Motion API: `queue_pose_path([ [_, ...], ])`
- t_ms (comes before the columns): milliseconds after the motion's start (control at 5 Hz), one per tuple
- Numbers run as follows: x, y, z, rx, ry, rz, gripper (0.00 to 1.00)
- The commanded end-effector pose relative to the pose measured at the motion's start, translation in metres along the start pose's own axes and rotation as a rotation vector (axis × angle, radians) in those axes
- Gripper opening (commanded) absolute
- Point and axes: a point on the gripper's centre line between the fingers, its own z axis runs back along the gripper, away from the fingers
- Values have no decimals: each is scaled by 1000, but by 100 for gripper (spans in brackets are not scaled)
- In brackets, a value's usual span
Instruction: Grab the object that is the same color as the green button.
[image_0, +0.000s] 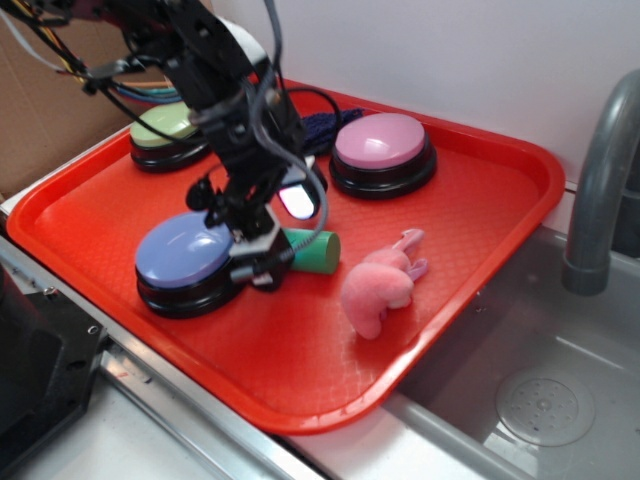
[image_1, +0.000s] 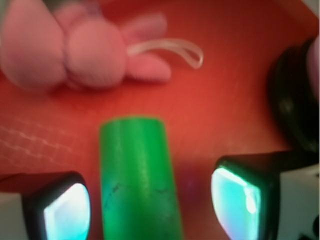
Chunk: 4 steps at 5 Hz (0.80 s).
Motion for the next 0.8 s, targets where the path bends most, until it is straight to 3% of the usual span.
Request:
queue_pose_path([
  [0,11,-5,2,53,41,-10,0],
  [200,13,-3,10,105,127,35,0],
  [400,21,9,42,127,117,133,0],
  [600,22,26,87,157,104,385,0],
])
